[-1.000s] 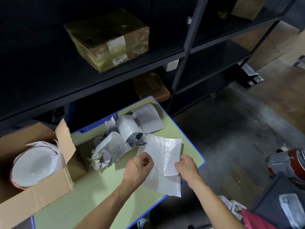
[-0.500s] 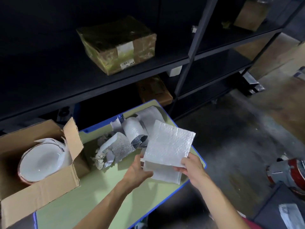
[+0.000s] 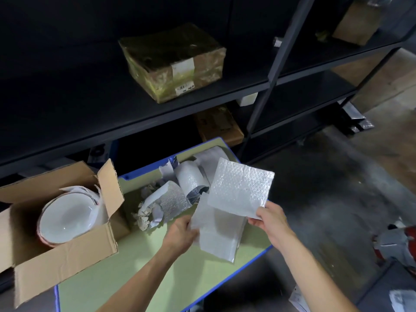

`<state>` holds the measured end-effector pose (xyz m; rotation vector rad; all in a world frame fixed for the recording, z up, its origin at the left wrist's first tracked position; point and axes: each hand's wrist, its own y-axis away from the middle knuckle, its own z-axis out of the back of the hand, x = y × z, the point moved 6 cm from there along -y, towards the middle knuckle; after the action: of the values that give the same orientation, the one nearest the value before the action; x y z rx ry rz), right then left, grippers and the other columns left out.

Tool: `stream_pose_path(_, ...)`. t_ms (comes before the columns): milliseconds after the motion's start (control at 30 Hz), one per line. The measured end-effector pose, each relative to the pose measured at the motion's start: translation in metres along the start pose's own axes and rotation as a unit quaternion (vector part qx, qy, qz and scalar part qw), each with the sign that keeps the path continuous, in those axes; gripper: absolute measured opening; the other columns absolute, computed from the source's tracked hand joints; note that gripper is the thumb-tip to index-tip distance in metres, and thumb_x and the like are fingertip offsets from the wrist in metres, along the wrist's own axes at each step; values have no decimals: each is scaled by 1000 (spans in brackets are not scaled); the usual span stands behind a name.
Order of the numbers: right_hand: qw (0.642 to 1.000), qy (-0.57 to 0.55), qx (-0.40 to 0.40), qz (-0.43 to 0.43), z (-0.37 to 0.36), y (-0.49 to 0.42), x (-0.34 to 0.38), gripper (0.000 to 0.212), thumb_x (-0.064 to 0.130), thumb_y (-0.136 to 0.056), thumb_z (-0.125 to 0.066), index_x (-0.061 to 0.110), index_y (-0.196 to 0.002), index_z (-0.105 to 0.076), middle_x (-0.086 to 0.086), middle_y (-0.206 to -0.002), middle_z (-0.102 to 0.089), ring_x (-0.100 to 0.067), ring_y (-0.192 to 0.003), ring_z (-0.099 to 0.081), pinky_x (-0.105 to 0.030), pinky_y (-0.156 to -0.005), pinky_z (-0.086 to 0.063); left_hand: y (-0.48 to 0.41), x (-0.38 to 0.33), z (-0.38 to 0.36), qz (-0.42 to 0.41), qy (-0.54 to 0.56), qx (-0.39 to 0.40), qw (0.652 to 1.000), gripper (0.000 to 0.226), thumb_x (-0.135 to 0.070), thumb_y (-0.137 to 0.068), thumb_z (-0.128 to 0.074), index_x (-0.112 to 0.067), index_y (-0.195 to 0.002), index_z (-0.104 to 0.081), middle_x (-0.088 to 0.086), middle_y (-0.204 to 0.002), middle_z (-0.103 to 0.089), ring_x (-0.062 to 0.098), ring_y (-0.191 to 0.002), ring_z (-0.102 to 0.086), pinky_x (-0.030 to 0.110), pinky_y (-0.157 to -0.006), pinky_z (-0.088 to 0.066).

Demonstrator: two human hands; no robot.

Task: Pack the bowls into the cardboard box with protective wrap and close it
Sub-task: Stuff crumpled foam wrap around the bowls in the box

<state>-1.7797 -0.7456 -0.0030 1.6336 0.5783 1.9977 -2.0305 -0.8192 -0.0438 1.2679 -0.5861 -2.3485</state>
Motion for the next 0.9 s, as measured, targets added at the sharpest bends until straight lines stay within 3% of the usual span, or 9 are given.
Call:
stream_pose_path(133, 996, 87, 8, 12, 0, 2, 16, 25, -6, -84, -41, -1, -92, -64, -14, -93, -69, -25, -73, -61, -34, -64, -56, -2, 2, 0, 8, -14, -21, 1000, 25, -17, -85, -59, -27, -107, -63, -6, -95, -67, 15, -85, -62, 26, -65, -42)
stream_pose_path(233, 986, 161, 13, 30, -7, 10, 28, 14, 7, -78, -42, -5, -84, -47, -12, -73, -49, -20, -69, -39, -32, -63, -35, 2, -1, 2, -9, -37, -52, 998, 34, -24, -90, -55, -25, -124, -58, -1, -111, -69, 24, -100, -63, 27, -73, -40)
stream_pose_path(400, 971, 198, 79, 105, -30, 26, 63, 13, 5, -83, -44, -1, -76, -35, -4, -72, -34, -16, -68, -31, -25, -60, -35, 24, -21, 27, -85, -17, -121, 989, 17, -17, -94, -43, -20, -92, -59, -4, -85, -63, 19, -80, -58, 32, -70, -46)
stream_pose_path(467, 963, 210, 107, 134, -41, 33, 81, 17, 0, -85, -43, 4, -71, -35, -2, -69, -31, -14, -63, -29, -13, -48, -36, 40, -28, 46, -83, 45, -142, 985, 20, -13, -97, -41, -20, -87, -57, -7, -79, -60, 16, -74, -54, 30, -68, -44)
stream_pose_path(533, 949, 237, 129, 166, -52, 34, 95, 21, 0, -85, -45, 9, -69, -35, 0, -67, -29, -14, -63, -27, -14, -52, -35, 57, -37, 66, -97, 154, -141, 973, 28, -11, -95, -38, -27, -93, -60, -10, -84, -66, 15, -78, -60, 32, -74, -49)
stream_pose_path(633, 928, 269, 179, 185, -72, 35, 106, 28, 2, -83, -51, 17, -62, -42, 4, -62, -35, -11, -59, -33, -27, -62, -34, 75, -40, 93, -108, 272, -167, 942, 23, -23, -98, -44, -32, -101, -64, -10, -86, -70, 13, -74, -62, 31, -71, -51)
stream_pose_path(700, 913, 288, 219, 189, -86, 38, 110, 18, 4, -83, -55, 14, -68, -52, 4, -61, -40, -10, -60, -37, -30, -63, -31, 82, -36, 110, -110, 253, -211, 938, 12, -31, -101, -53, -26, -94, -63, -10, -71, -64, 9, -64, -56, 26, -64, -49)
stream_pose_path(767, 896, 292, 268, 201, -103, 46, 115, 5, 8, -84, -59, 10, -84, -63, 2, -65, -48, -11, -64, -44, -31, -66, -34, 89, -30, 124, -108, 209, -255, 938, 23, -30, -98, -59, -15, -82, -56, -11, -61, -52, 8, -57, -45, 21, -55, -40)
stream_pose_path(900, 870, 279, 337, 228, -136, 58, 127, 22, 34, -90, -67, 17, -104, -70, -10, -98, -72, -30, -86, -66, -45, -84, -51, 99, -18, 140, -98, 227, -254, 935, 16, -25, -98, -60, -12, -89, -61, 8, -77, -64, 13, -66, -57, 30, -59, -49)
